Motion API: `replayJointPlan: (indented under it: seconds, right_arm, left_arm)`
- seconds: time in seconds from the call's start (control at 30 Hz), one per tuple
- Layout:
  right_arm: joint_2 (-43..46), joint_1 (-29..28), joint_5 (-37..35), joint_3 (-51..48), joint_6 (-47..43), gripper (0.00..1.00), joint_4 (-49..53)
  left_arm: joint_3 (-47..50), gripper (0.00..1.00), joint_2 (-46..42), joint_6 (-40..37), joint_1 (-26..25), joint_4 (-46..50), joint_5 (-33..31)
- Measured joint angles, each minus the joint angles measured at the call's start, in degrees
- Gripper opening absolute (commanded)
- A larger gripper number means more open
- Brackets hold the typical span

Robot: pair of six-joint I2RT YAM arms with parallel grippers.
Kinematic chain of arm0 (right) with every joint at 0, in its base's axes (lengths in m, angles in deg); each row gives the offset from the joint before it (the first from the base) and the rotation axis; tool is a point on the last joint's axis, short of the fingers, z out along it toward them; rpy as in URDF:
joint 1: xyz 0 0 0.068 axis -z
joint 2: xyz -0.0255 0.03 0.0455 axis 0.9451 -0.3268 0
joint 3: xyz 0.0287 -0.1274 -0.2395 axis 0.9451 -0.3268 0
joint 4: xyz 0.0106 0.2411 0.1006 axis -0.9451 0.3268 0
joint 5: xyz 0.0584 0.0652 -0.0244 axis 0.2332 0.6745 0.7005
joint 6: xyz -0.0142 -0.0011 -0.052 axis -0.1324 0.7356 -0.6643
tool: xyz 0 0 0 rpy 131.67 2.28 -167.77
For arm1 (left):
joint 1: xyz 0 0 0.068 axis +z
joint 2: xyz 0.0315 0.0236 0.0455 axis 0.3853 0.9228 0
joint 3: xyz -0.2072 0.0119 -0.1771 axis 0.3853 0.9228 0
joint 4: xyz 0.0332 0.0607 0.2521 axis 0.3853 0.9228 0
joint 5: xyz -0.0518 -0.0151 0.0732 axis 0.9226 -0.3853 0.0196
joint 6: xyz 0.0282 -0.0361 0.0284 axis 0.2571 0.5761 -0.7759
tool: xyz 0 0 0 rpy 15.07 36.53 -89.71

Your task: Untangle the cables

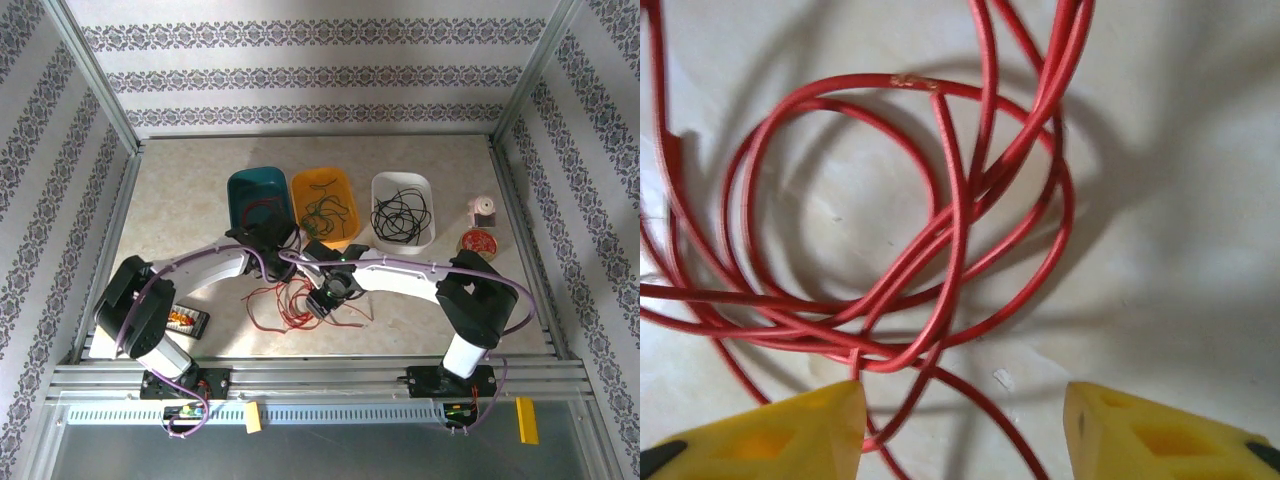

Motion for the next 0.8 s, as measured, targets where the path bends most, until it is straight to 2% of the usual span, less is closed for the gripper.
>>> replayJointPlan:
  seconds: [0.27,0.57,0.8]
  right_arm:
    - [-1.16,0.02,0.55,1.73,-1.09,0.55,-1.81]
    - [-3.45,1.55,2.14,1.33,-1.27,0.53,-9.62]
    - [-3.19,8.26,3.02,-5.77,3.67,0.53,-16.0]
  left_arm:
    - [1.27,0.0,-2.62,2.84,1.49,0.17,-0.15]
    - [2.56,0.0,-4.37,6.27,4.02,-0.33,-0.17]
    - [2.86,0.0,-16.76,7.72,4.46,-6.14,9.16]
